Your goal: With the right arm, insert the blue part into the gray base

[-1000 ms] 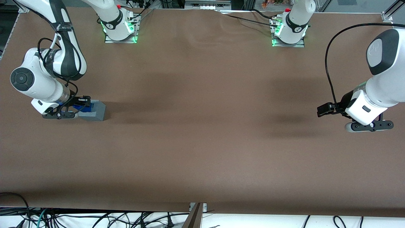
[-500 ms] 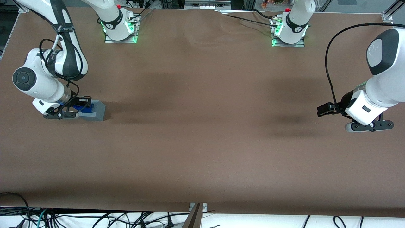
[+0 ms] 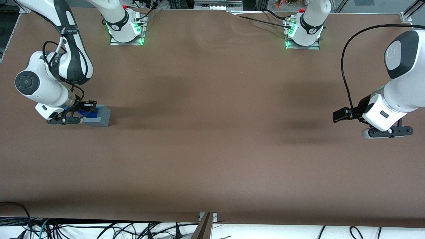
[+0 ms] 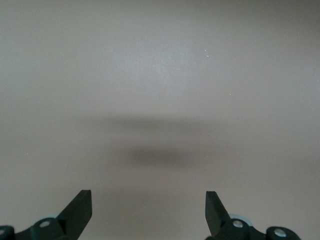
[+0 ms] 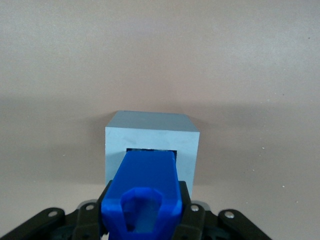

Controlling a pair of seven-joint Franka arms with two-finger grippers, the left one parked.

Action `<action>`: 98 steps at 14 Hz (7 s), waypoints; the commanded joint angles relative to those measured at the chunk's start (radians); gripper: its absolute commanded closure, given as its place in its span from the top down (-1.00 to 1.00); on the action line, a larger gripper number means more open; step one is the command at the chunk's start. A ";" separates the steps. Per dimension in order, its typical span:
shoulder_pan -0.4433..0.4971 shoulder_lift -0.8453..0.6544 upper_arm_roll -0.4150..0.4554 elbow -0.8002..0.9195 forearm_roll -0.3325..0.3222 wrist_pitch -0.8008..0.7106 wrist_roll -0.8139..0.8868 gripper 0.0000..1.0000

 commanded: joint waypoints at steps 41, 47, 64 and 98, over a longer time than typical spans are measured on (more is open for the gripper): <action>0.003 -0.006 0.000 -0.038 0.035 0.030 -0.025 -0.20; 0.001 -0.006 0.000 -0.038 0.036 0.027 -0.026 -0.34; 0.001 -0.015 -0.001 -0.032 0.058 0.010 -0.025 0.96; -0.415 -0.298 0.468 0.400 -0.002 -0.619 0.064 0.98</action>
